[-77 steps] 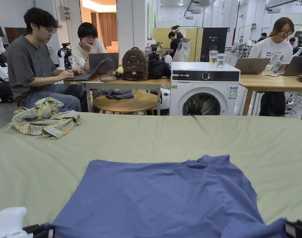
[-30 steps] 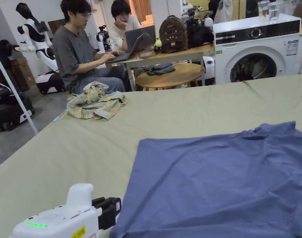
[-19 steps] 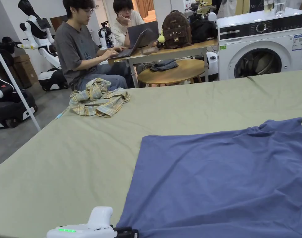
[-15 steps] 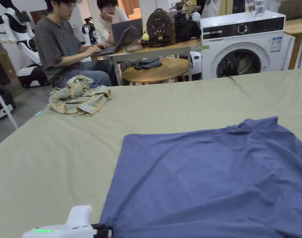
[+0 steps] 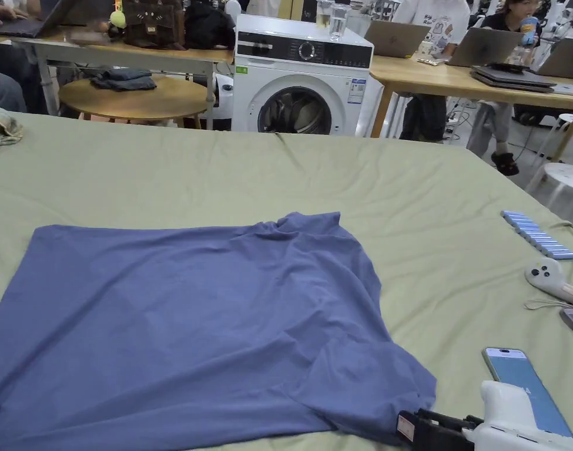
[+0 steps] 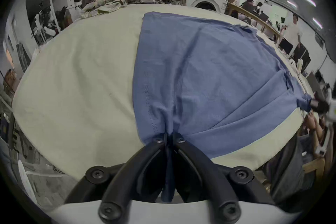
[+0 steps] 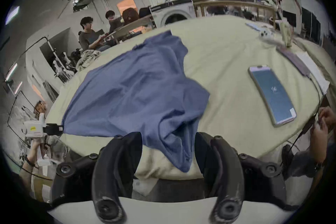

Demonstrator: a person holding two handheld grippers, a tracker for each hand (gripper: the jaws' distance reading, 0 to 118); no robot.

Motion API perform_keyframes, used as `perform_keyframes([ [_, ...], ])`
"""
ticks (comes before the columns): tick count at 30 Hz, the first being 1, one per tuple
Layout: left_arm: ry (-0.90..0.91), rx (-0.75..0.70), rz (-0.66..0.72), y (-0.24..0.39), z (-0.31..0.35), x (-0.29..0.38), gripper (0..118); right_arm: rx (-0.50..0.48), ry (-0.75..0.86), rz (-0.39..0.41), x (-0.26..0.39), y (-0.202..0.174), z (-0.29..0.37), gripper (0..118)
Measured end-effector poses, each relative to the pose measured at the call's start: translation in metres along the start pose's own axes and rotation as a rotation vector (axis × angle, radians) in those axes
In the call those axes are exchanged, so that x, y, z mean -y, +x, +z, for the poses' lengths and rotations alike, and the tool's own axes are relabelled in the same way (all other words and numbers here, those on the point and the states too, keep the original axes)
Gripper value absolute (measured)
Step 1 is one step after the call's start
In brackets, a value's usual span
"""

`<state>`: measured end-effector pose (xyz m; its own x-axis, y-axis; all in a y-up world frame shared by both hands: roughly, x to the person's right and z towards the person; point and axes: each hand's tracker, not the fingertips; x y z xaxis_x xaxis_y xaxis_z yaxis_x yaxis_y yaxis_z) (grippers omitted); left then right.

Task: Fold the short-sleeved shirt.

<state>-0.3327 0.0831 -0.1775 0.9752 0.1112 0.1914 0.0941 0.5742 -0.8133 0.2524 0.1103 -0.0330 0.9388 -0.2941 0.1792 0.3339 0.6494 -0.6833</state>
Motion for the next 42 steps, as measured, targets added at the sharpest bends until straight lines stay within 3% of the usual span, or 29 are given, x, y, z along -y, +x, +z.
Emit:
perform_keyframes([
  [1,-0.005,0.004,0.012,-0.001,0.0,-0.001,0,0.007,-0.027,0.004,0.001,0.002,-0.008,50],
  [3,-0.008,0.009,0.005,-0.005,-0.002,-0.003,0,0.021,-0.05,0.006,0.003,0.003,-0.017,3],
  [8,0.002,0.08,0.022,-0.013,0.013,-0.008,0,-0.02,0.017,-0.006,-0.009,-0.003,-0.003,2],
  [10,0.137,0.137,0.102,-0.019,0.032,-0.016,0,-0.013,0.069,0.031,-0.027,-0.008,0.0,2],
  [14,0.252,0.126,0.096,-0.018,0.047,-0.069,0,-0.034,0.115,0.056,-0.086,-0.019,-0.023,2],
  [22,0.198,0.043,0.04,-0.011,-0.04,-0.187,0,0.119,0.107,0.136,-0.188,-0.051,-0.147,2],
  [26,0.204,0.018,0.115,-0.01,-0.071,-0.208,0,0.164,0.094,0.108,-0.202,-0.052,-0.187,4],
  [27,0.219,0.022,0.121,-0.01,-0.075,-0.208,8,0.18,0.089,0.095,-0.202,-0.052,-0.192,14],
  [29,0.264,-0.027,0.106,-0.004,-0.074,-0.207,44,0.217,0.108,0.106,-0.198,-0.054,-0.195,44],
  [30,0.297,-0.042,0.087,0.0,-0.071,-0.205,57,0.219,0.135,0.11,-0.196,-0.049,-0.196,51],
  [36,0.403,-0.011,-0.033,0.025,-0.033,-0.187,57,0.199,0.269,0.207,-0.171,-0.071,-0.151,51],
  [38,0.406,0.007,-0.051,0.037,-0.013,-0.175,57,0.125,0.294,0.216,-0.161,-0.08,-0.128,49],
  [41,0.458,0.031,-0.09,0.047,0.014,-0.15,52,0.086,0.292,0.243,-0.143,-0.093,-0.101,24],
  [42,0.464,0.041,-0.099,0.05,0.019,-0.143,35,0.082,0.298,0.263,-0.136,-0.097,-0.095,17],
])
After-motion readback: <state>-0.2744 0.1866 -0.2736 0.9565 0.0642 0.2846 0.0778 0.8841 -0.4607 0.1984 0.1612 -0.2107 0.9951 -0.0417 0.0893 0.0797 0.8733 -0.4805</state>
